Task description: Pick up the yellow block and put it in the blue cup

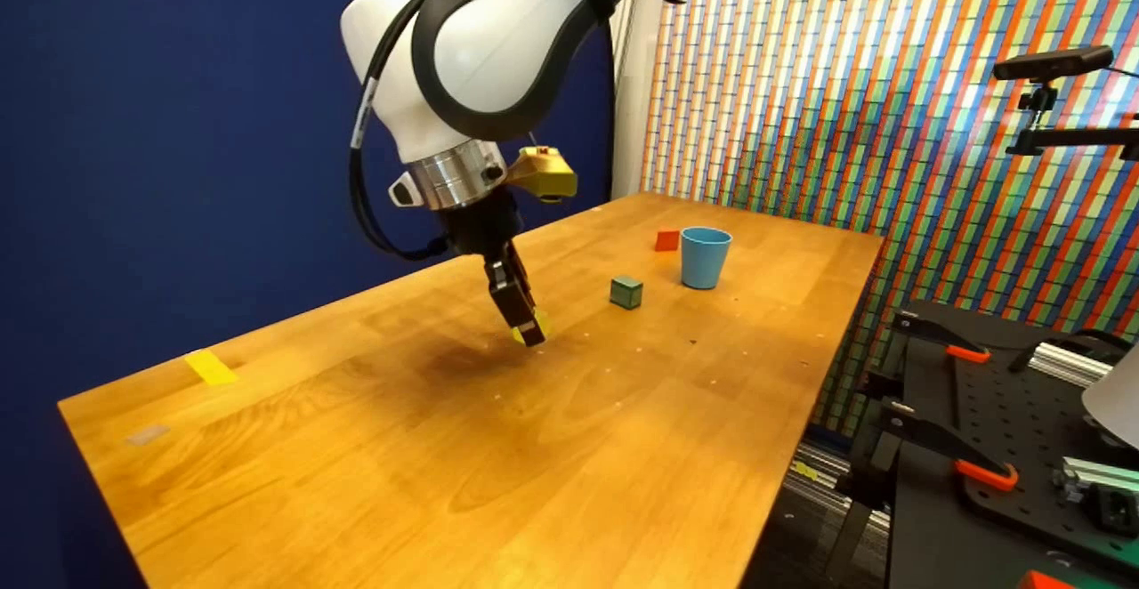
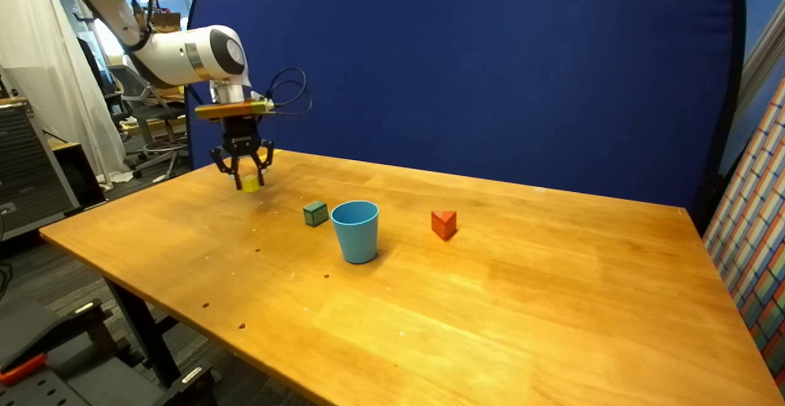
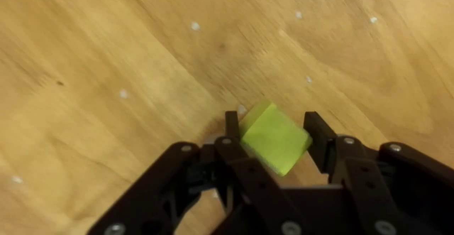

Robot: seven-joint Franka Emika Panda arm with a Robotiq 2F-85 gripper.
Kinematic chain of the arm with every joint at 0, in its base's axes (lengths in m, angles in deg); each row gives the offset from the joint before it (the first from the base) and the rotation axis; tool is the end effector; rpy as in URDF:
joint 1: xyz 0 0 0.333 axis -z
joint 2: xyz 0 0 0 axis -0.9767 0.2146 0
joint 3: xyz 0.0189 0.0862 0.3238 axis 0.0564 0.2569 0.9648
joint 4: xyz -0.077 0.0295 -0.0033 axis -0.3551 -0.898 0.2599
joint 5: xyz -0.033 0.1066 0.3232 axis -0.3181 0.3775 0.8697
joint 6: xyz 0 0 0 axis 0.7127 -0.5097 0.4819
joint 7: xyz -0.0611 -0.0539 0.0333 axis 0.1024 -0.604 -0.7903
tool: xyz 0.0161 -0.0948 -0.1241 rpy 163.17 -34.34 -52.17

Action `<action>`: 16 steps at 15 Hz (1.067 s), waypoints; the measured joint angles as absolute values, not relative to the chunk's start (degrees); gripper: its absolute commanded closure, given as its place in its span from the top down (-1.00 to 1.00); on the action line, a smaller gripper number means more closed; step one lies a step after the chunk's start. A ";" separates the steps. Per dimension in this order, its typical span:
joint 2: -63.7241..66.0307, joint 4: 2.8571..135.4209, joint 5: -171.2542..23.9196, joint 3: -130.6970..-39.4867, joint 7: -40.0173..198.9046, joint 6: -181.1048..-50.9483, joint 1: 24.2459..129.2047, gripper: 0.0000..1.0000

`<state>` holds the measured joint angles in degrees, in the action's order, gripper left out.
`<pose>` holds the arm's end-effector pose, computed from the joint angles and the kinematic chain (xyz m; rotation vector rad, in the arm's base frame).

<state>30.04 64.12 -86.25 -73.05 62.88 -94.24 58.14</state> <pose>0.5749 0.2553 0.1722 2.6983 1.1620 -0.4681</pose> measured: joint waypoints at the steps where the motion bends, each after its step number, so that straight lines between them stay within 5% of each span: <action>1: 27.85 65.78 -86.56 -74.38 64.48 -94.20 58.65 -0.53; 16: 0.54 90.45 -87.55 -86.31 79.37 -92.04 76.41 -0.53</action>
